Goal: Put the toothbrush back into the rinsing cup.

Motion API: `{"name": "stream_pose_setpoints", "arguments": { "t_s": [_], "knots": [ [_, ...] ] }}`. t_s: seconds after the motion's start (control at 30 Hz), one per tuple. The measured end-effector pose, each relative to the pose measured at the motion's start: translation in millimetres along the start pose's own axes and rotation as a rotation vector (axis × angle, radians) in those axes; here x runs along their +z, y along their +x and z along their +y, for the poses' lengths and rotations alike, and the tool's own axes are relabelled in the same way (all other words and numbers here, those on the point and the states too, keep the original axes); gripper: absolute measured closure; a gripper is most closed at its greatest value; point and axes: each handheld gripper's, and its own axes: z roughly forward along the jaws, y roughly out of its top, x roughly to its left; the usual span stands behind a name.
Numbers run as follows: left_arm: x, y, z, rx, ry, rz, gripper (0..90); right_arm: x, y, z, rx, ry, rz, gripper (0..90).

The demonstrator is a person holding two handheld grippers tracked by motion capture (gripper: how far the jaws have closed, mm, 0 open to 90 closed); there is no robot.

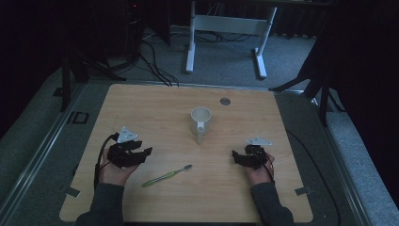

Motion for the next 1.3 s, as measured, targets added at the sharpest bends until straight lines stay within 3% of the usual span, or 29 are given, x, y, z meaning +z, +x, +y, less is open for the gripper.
{"name": "stream_pose_setpoints", "arguments": {
  "t_s": [0.73,1.3],
  "knots": [
    [1.5,-10.1,15.6,0.066,0.026,-0.048,51.3,0.1,0.1,0.2,0.0,0.001,0.001,25.7],
    [6.0,-14.6,23.8,0.105,0.088,-0.091,52.2,0.1,0.2,0.2,-0.001,0.001,0.002,25.7]
  ]
}}
